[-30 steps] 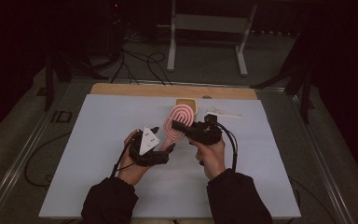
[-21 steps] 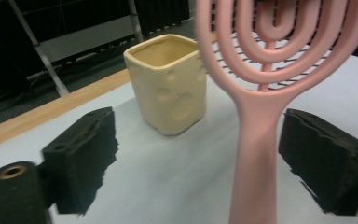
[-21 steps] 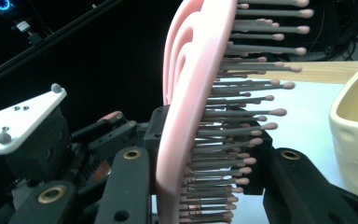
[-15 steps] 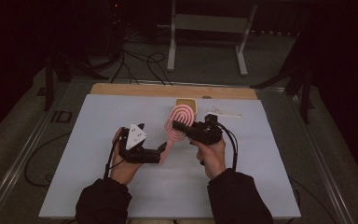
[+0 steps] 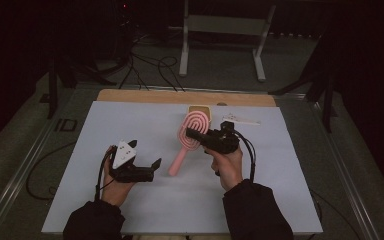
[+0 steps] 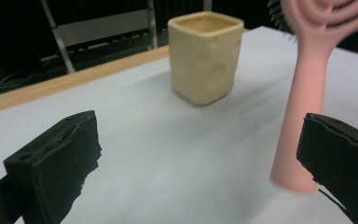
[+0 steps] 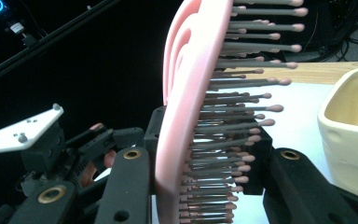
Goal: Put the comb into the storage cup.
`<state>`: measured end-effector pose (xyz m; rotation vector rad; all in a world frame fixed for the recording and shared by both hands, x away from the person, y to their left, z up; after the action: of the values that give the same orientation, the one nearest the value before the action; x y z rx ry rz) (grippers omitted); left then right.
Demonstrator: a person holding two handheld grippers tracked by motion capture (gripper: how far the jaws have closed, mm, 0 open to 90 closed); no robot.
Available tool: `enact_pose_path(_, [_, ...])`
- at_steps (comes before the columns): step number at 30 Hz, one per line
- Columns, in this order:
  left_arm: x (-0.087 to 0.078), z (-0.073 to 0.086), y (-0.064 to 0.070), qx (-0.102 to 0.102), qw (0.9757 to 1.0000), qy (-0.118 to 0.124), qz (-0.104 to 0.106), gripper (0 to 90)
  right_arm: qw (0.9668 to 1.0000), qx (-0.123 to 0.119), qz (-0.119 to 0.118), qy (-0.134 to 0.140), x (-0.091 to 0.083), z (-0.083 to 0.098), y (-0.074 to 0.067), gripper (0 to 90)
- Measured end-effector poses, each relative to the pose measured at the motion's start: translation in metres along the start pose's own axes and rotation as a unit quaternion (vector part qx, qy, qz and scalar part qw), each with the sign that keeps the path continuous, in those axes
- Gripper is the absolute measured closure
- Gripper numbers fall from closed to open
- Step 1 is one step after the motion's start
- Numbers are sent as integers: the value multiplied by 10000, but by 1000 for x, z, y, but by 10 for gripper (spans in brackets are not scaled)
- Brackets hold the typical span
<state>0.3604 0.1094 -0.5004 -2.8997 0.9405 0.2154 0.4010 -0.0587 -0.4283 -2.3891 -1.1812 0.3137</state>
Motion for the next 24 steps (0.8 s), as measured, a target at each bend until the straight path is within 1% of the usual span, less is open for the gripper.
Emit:
enact_pose_path(2, [-6, 4, -3, -19, 10000, 54, -28, 1, 10000, -6, -3, 8, 1, 0, 0, 639])
enact_pose_path(7, [-20, 13, -10, -159, 9996, 154, -150, 1, 10000, -25, 5, 11, 1, -3, -1, 639])
enact_pose_path(8, [-23, 15, -11, -150, 9997, 156, -151, 1, 10000, -41, 0, 26, 1, -4, -2, 639])
enact_pose_path(12, [-33, 27, -17, -89, 9997, 65, -215, 1, 10000, -54, -1, 52, 0, -9, -2, 639])
enact_pose_path(15, [-39, 32, -23, -131, 9994, 39, -310, 1, 10000, -40, 2, 87, -2, -13, -2, 639])
enact_pose_path(18, [-45, 37, -27, -112, 9992, -3, -386, 1, 9999, -20, 32, 125, -3, -17, 0, 639])
enact_pose_path(22, [-50, 40, -31, -212, 9988, 19, -435, 1, 9998, 52, 58, 189, -6, -23, 3, 639])
enact_pose_path(24, [-51, 41, -33, -235, 9986, 9, -469, 1, 9998, 45, 73, 197, -6, -24, 5, 639])
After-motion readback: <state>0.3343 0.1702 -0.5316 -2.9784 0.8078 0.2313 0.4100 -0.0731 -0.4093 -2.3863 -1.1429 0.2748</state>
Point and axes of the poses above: each handheld gripper's, and its own axes: x roughly forward along the jaws, z roughly out of its underside, y roughly to its right, the point moved 10 cm from there along x, roughly forward along the jaws, and after that the axes turned 14 degrees about y, right-handed, at the moved point
